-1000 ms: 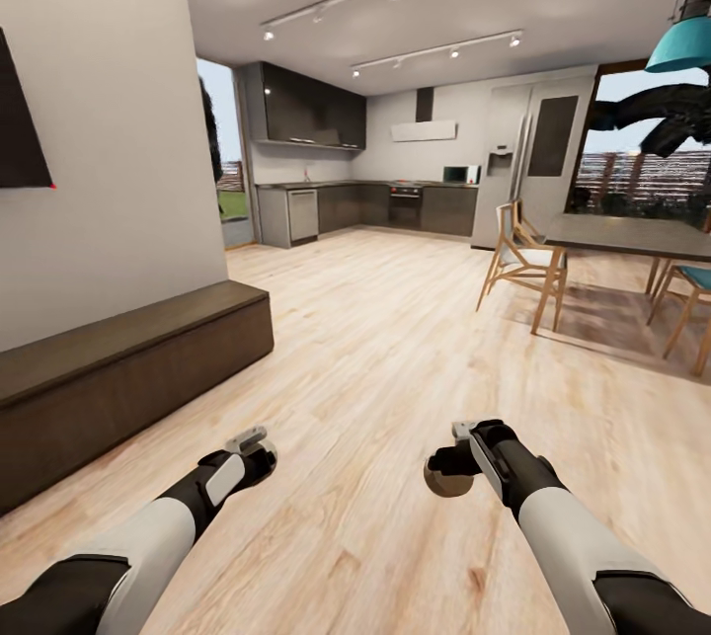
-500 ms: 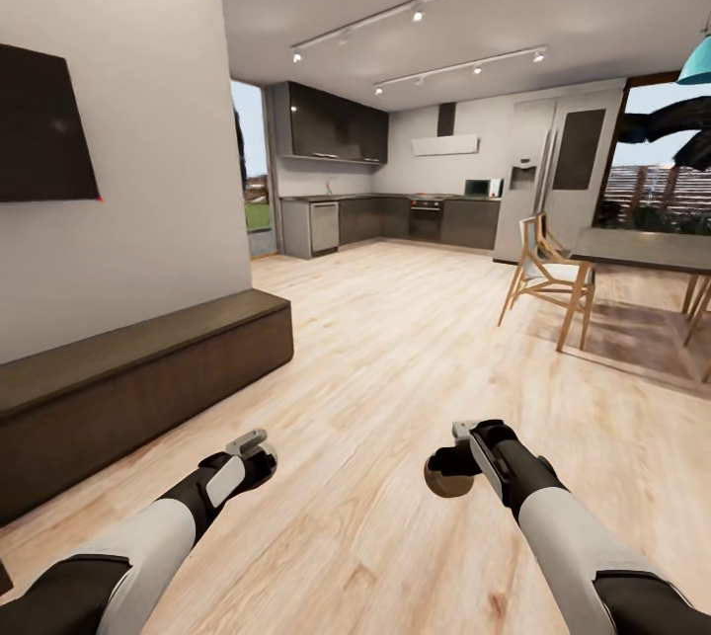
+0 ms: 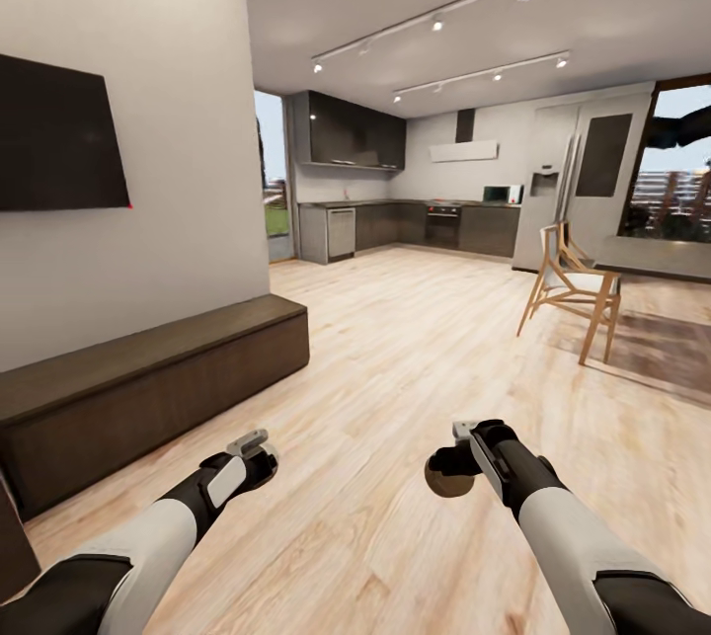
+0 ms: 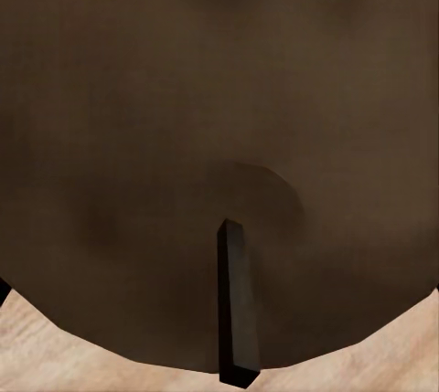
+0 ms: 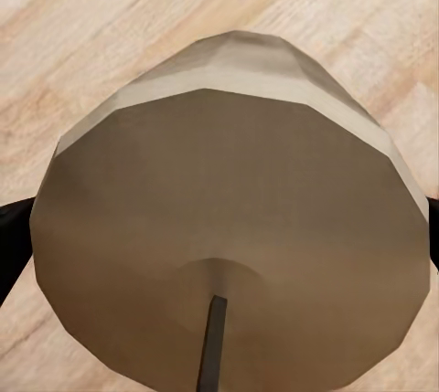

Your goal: Place each of the two pumpkins and all three candles from the living room inside a cabinet in the living room (use any cabinet), then make sure every cabinet is closed, and position the cauldron so it is next to a table in the living room.

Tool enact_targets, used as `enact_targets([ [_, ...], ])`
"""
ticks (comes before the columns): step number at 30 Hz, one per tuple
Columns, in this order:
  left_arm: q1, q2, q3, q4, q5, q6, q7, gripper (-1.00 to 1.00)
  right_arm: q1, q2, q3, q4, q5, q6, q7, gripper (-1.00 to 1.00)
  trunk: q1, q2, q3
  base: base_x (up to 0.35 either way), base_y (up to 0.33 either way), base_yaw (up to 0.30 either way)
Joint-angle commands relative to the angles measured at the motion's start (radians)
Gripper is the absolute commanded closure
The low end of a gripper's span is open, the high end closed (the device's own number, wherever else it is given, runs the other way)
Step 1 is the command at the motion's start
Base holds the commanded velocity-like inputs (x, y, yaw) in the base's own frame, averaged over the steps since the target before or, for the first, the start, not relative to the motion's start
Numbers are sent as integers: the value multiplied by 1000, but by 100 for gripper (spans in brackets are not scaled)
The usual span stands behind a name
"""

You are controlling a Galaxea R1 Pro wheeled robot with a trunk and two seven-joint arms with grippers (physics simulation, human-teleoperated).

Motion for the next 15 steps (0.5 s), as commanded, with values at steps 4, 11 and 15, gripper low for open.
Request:
enact_targets([
  [4,0,0,-5,-2,8,5,7,100,0,1,-2,-3,10,6,6,100,-16,28,11,0,0,16],
  [11,0,-1,-5,-2,8,5,6,100,0,0,-3,-4,9,40,6,100,-42,77,30,0,0,5],
  [15,0,-1,-5,-2,8,5,6,100,0,-1,-3,-6,7,72,6,100,-58,105,37,0,0,62],
])
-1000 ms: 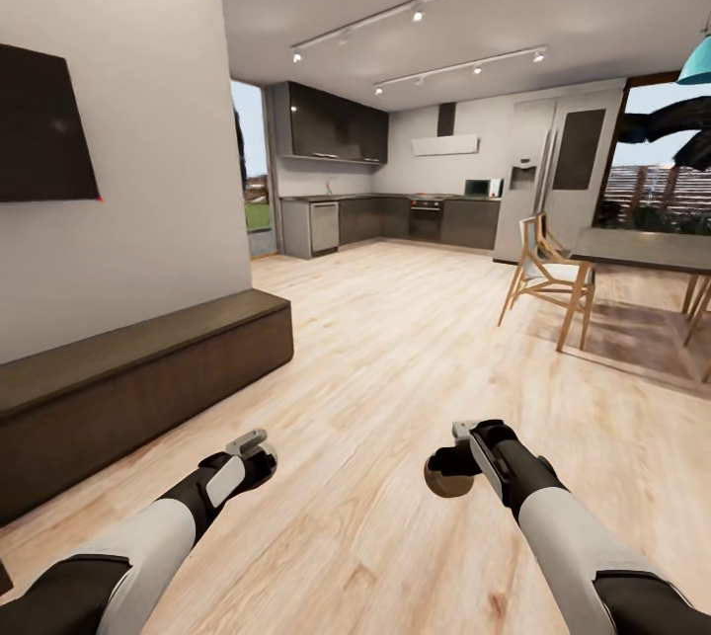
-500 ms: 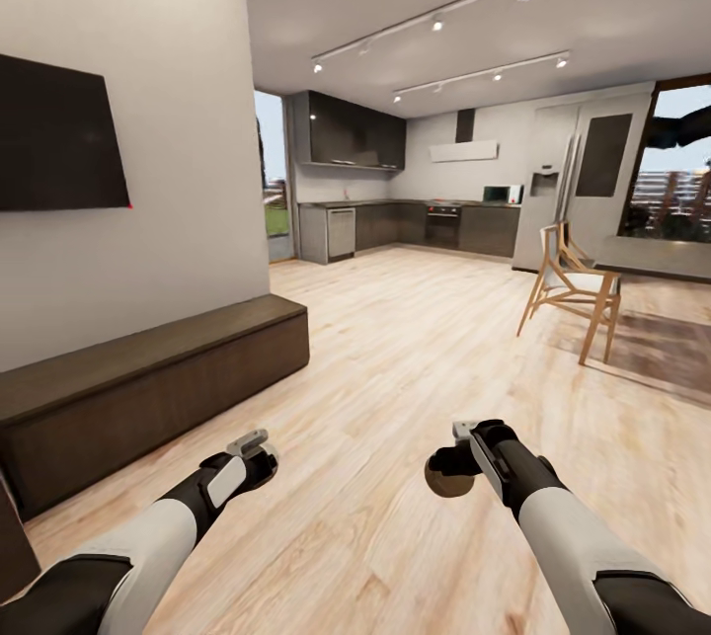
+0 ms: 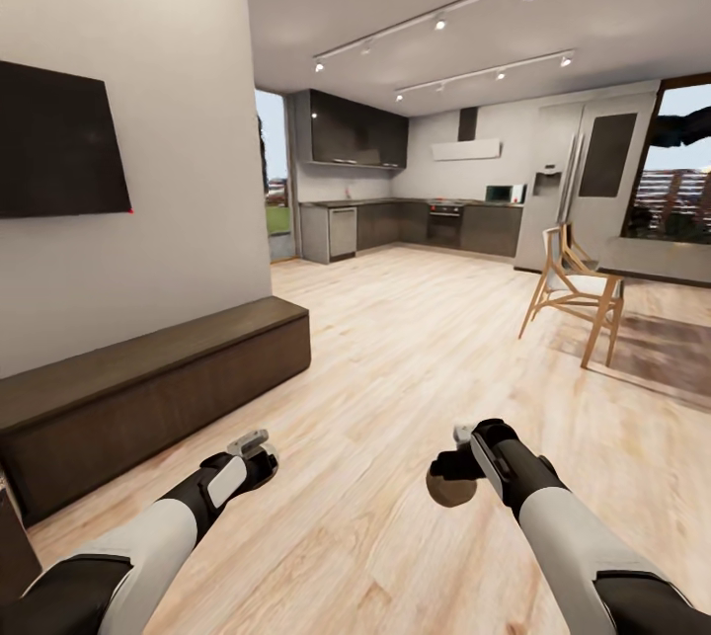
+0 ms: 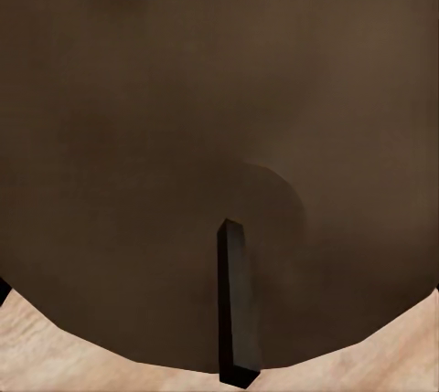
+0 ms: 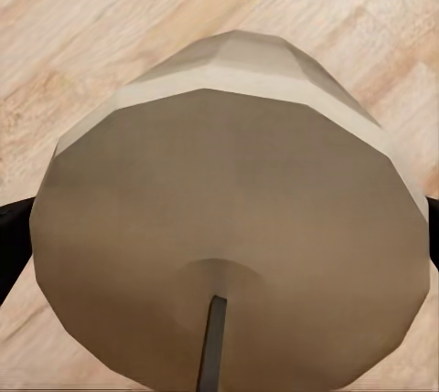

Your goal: Place each of the two pumpkins and all three candles from the living room inside a cabinet in the living room (use any cabinet), then make sure every cabinet is closed, and position the cauldron so it is next to a table in the living room.

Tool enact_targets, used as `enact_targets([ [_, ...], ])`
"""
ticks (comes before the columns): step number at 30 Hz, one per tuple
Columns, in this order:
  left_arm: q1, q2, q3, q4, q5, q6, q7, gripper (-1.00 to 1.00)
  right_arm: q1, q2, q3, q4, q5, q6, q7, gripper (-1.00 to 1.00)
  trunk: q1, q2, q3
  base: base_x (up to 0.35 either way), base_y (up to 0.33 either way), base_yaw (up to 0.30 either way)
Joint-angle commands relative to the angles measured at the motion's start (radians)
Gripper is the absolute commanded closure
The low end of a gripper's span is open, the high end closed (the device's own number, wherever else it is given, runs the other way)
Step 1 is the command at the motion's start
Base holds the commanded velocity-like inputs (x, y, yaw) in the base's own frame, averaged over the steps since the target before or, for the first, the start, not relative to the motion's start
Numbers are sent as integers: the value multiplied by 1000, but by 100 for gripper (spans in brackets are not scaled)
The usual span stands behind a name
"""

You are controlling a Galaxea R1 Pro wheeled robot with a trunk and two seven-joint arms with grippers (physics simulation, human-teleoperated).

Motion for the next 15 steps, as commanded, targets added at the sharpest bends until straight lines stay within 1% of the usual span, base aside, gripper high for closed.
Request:
enact_targets([
  [1,0,0,-5,-2,8,5,7,100,0,0,-2,-2,10,5,6,100,-4,7,0,0,0,73],
  [7,0,2,-4,-2,9,5,7,100,0,0,-2,-2,10,7,6,100,-27,49,11,0,0,69],
  [15,0,0,-5,-2,8,5,7,100,0,0,-2,-2,10,7,6,100,-58,105,34,0,0,12],
])
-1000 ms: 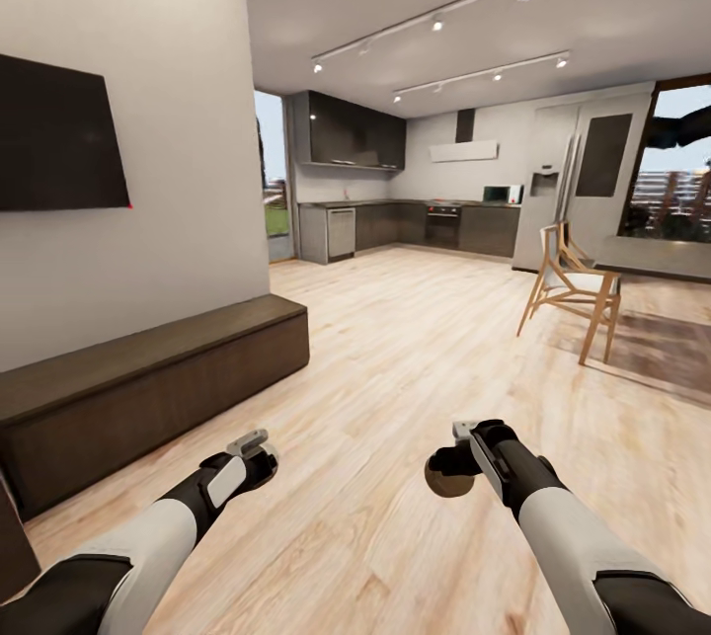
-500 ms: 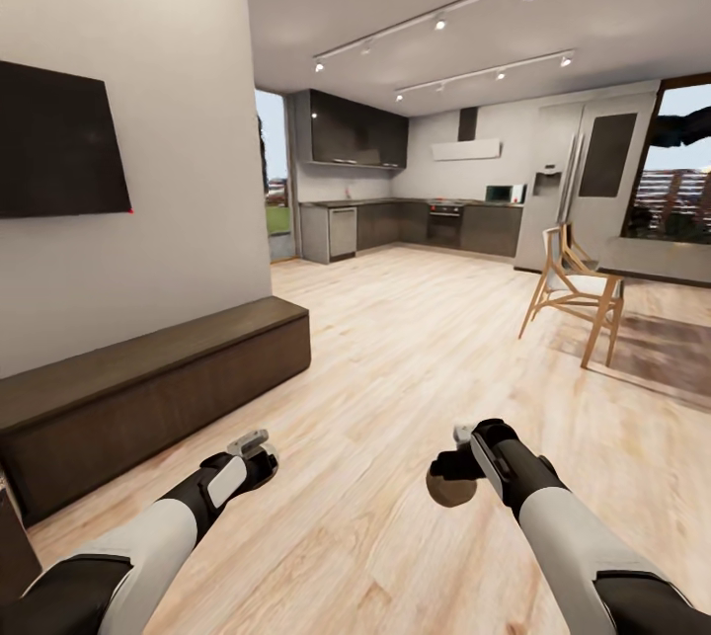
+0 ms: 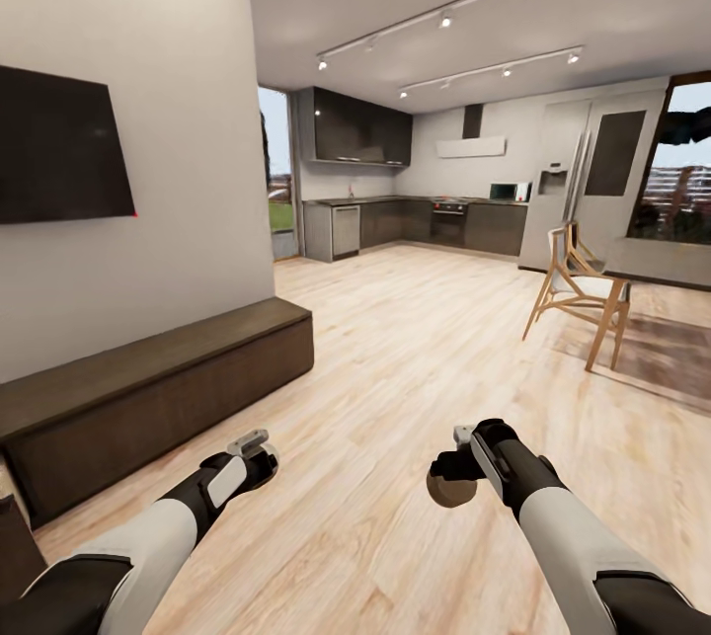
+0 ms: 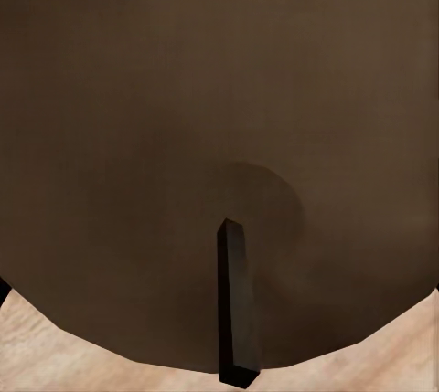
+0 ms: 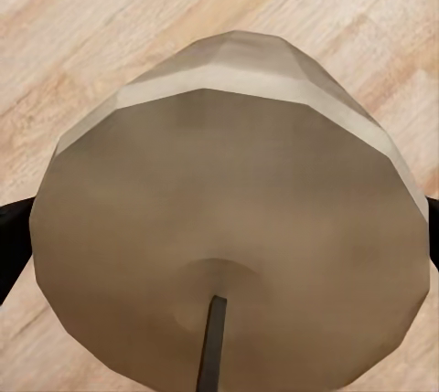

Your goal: Place each of the two pumpkins and all three candles from the living room inside a cabinet in the living room (use any cabinet), then make sure every cabinet is closed, and position the cauldron so it is next to a table in the living room.

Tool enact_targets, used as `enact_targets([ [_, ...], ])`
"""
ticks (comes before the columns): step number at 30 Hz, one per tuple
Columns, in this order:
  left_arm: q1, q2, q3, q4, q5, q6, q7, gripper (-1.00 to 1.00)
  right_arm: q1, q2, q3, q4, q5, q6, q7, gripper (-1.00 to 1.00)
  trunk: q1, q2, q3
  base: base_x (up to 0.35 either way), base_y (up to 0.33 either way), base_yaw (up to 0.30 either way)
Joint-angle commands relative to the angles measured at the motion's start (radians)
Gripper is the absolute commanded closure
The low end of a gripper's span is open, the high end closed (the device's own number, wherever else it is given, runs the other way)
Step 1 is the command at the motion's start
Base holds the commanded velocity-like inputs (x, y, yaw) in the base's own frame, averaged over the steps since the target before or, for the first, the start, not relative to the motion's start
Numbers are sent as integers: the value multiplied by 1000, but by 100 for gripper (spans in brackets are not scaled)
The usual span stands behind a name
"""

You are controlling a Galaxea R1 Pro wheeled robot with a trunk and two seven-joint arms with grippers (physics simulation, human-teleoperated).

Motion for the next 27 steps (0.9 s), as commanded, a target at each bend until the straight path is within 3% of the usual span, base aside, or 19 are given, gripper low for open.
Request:
enact_targets([
  [1,0,0,-5,-2,8,5,7,100,0,0,-2,-1,10,4,6,100,-4,7,1,0,0,40],
  [12,0,0,-7,11,7,5,6,100,0,0,-2,-1,10,4,6,100,-46,84,24,-16,-3,69],
  [17,0,0,-7,13,7,5,6,100,0,1,-1,-1,10,4,6,100,-65,119,39,-264,-76,33],
  [27,0,-5,-7,19,7,5,6,100,0,2,1,-1,10,4,8,100,-104,189,64,-257,-136,189],
])
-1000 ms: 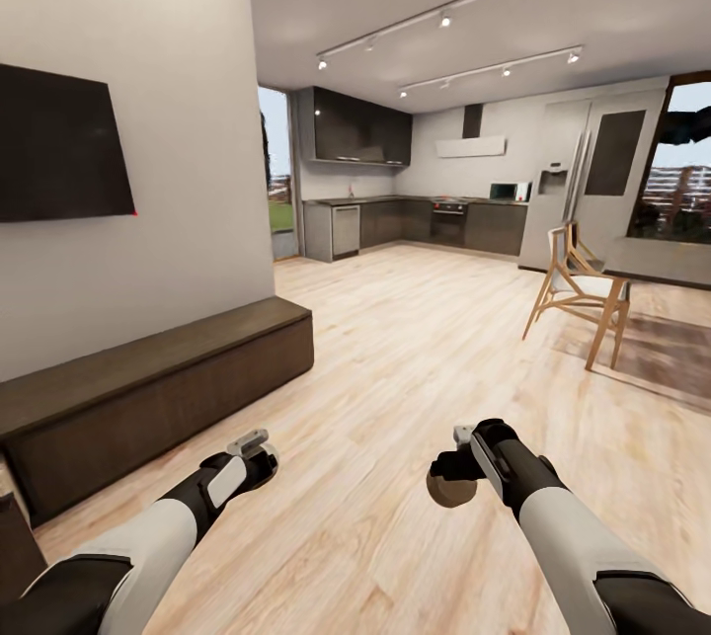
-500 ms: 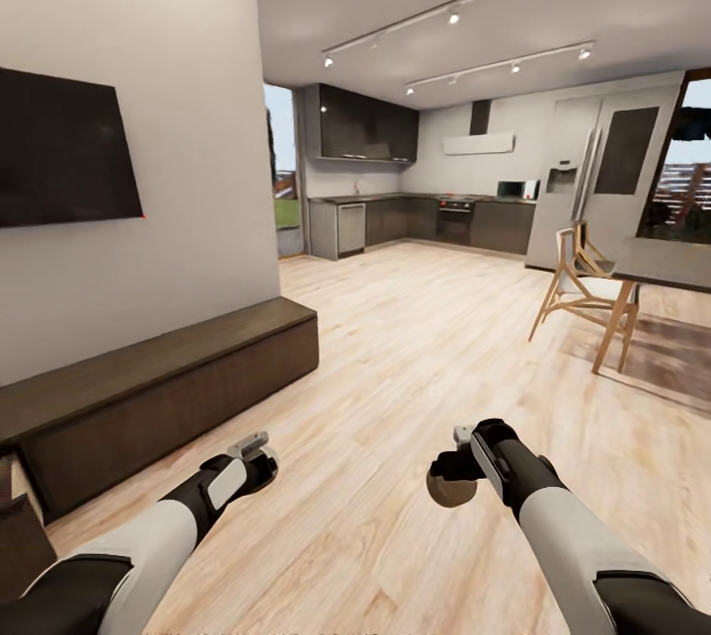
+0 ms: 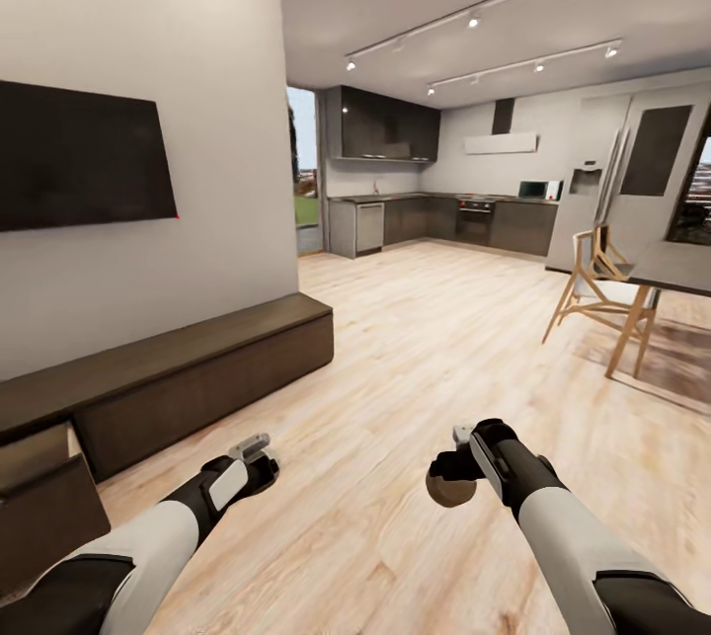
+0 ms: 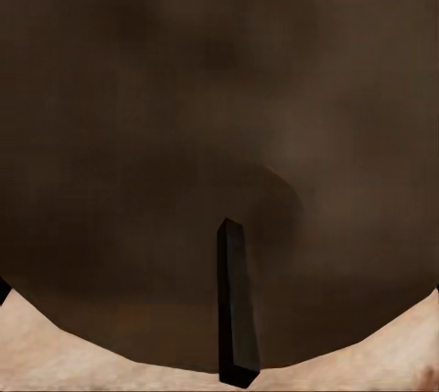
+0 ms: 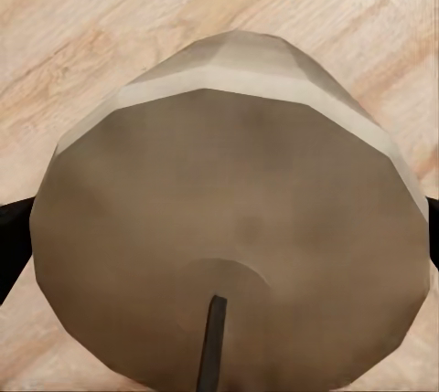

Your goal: Place each of the two pumpkins and all three candles from the living room inside a cabinet in the living room (use any cabinet), then make sure every cabinet is closed, and position the cauldron so it is next to a table in the living room.

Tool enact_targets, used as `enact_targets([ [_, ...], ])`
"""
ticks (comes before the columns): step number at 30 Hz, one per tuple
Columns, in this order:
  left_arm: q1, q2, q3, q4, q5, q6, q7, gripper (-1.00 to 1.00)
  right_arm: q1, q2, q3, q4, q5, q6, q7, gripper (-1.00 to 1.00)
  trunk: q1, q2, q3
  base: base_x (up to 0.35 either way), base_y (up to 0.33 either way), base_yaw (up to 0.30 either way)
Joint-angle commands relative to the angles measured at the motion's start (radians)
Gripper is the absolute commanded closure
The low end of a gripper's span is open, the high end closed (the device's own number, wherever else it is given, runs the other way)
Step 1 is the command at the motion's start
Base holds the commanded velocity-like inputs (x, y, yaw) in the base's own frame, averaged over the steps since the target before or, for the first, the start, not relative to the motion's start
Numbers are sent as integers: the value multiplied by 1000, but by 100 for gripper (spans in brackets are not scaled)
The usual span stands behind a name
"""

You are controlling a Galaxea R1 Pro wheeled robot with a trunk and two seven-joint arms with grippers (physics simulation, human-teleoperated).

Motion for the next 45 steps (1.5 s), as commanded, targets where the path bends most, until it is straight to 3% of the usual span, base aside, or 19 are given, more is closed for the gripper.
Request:
enact_targets([
  [1,0,0,-5,-2,8,5,7,100,0,0,-2,-1,8,4,7,100,-5,7,2,-195,-148,110],
  [37,0,-5,-5,-2,8,3,7,100,0,0,13,-1,10,-1,7,100,-143,259,115,-12,-10,247],
  [45,0,-5,-4,4,10,3,6,100,0,0,13,0,11,0,7,100,-143,259,115,0,0,220],
])
